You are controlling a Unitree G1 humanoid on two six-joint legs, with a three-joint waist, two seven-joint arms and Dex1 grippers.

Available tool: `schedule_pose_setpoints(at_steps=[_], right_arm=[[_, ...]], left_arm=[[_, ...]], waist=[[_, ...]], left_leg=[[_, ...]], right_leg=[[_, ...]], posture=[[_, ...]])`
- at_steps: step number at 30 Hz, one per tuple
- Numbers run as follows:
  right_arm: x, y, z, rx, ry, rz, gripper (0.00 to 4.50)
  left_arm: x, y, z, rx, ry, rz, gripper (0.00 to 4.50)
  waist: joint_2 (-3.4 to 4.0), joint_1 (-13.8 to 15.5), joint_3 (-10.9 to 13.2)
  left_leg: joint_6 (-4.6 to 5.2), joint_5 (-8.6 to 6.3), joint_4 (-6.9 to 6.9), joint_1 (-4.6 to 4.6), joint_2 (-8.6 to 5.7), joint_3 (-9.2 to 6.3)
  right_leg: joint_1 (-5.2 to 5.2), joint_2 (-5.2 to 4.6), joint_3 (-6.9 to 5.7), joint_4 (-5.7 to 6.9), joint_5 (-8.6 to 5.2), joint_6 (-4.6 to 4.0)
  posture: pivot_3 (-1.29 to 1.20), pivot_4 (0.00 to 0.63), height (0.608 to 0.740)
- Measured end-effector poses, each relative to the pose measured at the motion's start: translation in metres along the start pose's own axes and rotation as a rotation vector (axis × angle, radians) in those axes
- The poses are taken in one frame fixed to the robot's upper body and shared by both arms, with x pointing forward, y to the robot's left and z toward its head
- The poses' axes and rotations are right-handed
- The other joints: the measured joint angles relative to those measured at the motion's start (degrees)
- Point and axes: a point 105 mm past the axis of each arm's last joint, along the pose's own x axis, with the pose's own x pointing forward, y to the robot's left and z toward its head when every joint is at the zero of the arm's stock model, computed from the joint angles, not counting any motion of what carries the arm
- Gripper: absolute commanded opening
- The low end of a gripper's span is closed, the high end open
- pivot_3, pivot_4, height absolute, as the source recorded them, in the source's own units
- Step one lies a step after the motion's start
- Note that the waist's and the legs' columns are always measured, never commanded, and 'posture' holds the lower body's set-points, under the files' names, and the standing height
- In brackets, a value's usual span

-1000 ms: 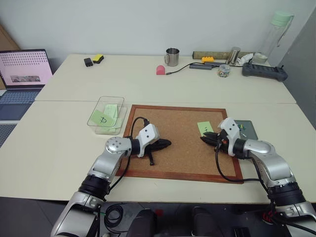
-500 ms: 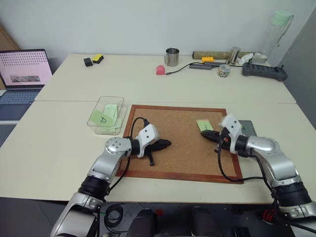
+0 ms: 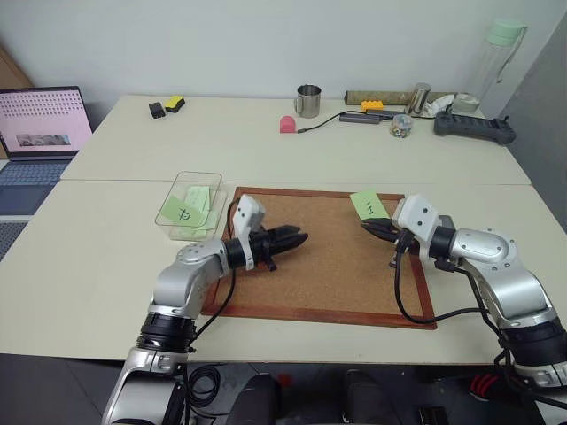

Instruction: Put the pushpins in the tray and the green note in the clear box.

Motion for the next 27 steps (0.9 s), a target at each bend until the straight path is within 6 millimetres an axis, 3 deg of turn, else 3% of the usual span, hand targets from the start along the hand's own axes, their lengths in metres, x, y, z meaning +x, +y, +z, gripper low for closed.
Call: schedule_pose_setpoints(at_steps=[8,17,27], right_arm=[[0.006,0.006,0.019,-0.263,-0.04,0.055,0.0],[0.009,0.013,0.021,-0.348,-0.047,0.091,0.0],[0.012,0.019,0.025,-0.361,-0.068,0.112,0.0]], left_arm=[[0.029,-0.019,0.008,-0.272,-0.09,-0.063,4.03],[0.05,-0.028,0.008,-0.359,-0.121,-0.093,4.03],[0.055,-0.019,0.004,-0.371,-0.136,-0.061,2.33]], waist=[[-0.09,0.0,0.1],[-0.11,0.1,0.1],[-0.12,0.1,0.1]], left_leg=[[-0.04,0.02,0.01,0.0,-0.01,-0.01],[-0.17,0.1,0.01,0.01,-0.02,0.04],[-0.19,0.11,0.01,0.0,-0.02,0.06]], right_leg=[[0.01,0.0,-0.01,-0.01,0.01,0.01],[0.01,0.0,0.04,-0.03,0.01,0.0],[0.01,-0.01,0.05,-0.05,0.02,0.0]], posture=[[0.0,0.15,0.74],[0.0,0.15,0.74],[0.0,0.15,0.74]])
